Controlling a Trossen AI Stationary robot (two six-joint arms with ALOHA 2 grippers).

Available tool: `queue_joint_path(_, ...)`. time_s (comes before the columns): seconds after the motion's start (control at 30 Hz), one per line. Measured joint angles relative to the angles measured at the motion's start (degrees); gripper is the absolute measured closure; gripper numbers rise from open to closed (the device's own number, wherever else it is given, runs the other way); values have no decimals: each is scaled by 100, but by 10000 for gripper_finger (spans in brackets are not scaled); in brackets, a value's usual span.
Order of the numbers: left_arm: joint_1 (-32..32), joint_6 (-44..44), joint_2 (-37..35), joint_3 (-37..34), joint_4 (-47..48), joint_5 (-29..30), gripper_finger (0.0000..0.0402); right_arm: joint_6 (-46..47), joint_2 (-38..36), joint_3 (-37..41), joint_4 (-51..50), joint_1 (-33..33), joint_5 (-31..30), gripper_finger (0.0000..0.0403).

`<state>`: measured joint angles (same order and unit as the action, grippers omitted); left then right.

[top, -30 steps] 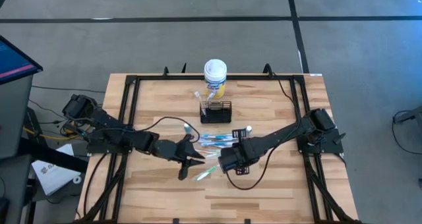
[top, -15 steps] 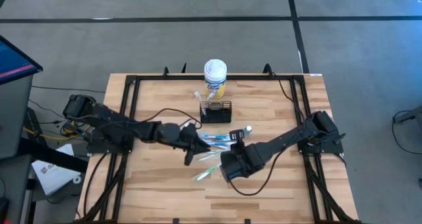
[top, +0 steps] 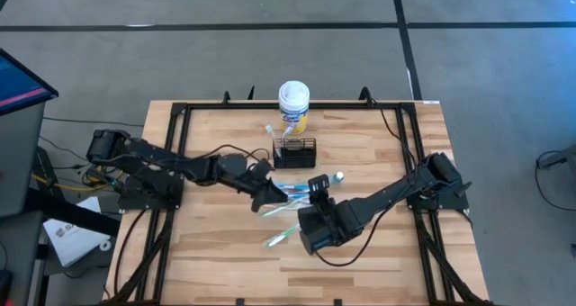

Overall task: Pick & Place toothbrushing station
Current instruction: Put the green toothbrush into the black wire organizer

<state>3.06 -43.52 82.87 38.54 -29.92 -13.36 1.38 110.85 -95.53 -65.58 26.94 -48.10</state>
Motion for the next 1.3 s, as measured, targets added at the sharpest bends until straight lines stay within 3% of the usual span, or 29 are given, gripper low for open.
queue_joint_path(0.53, -99, -1206, 0, 2, -207, -961, 321, -1232, 6, 2, 1090, 7, -487, 393)
queue_joint_path(1.3, -100, -1553, 11, -7, -303, -1708, 321, -3029, 385, -2, 2719, 89, -828, 393)
